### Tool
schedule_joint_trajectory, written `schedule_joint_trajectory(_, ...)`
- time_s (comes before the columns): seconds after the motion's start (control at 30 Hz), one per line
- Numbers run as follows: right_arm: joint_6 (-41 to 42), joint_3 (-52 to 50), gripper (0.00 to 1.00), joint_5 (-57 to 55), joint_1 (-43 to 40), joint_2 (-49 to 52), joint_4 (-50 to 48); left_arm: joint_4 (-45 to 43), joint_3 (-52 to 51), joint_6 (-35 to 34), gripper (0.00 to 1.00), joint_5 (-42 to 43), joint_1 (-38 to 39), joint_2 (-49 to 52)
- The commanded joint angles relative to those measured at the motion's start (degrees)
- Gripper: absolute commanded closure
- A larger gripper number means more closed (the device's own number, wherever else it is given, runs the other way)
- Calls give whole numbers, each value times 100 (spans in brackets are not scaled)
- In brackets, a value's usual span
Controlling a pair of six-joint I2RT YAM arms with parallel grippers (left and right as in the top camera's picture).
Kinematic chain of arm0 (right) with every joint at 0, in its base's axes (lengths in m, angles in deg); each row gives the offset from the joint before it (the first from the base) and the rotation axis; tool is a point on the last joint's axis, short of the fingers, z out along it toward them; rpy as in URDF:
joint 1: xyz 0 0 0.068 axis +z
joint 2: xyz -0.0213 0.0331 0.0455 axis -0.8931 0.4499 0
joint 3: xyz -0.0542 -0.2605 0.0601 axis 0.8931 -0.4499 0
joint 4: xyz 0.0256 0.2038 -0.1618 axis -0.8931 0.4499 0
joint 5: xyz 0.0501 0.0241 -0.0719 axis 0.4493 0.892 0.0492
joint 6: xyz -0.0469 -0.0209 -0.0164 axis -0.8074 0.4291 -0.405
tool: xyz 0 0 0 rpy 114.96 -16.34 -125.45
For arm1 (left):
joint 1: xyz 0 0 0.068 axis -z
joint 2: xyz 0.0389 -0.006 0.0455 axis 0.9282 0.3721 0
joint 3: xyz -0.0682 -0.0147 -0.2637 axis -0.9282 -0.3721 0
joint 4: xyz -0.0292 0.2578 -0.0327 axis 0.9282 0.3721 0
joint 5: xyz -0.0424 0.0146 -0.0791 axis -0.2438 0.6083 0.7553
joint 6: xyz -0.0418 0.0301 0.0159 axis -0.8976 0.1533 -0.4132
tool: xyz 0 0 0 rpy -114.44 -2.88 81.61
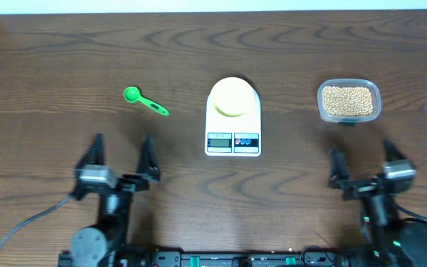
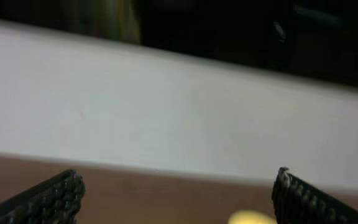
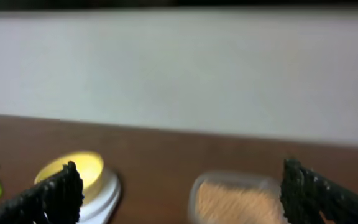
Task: Scoop item into bowl and weigh 50g on scale
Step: 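Move the left gripper to the green scoop and the right gripper toward the scale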
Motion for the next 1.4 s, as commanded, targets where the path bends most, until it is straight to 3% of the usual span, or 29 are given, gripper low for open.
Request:
schedule_joint_trajectory(0.0,-627,1351,1,-352,-33,914,144,94,1497,-63,1,-555,-31,1176)
schedule_joint_trajectory(0.1,-629,2573,1,-330,-17,2107,398,573,2745,162,1,-555,-31,2411)
schedule_joint_trajectory(0.3,-625,5278,1,-52,310,4780,1941,2743,5458,597,1,-531,-31,4815)
schedule_joint_trajectory(0.43,-627,6352,1,66,511,6159,2863,3254,6002,599,1,-490,-31,5624)
schedule_joint_trajectory(0.67,-323,6402,1,1360,514,7676,2957,3912,5993,398,1,348,-31,6411)
schedule_joint_trajectory(0.87,-326,6402,1,2009,509,8240,3001,4057,5991,293,1,343,-31,6673)
schedule_joint_trajectory(1.0,-323,6402,1,1993,505,8500,2920,4074,5991,278,1,-24,-31,6839)
schedule_joint_trajectory(1.17,-319,6402,1,1926,503,8603,2824,4260,5991,-120,1,-1322,-74,7202)
schedule_joint_trajectory(1.37,0,6402,1,372,501,8603,2793,4262,5993,-155,1,-1943,-358,7735)
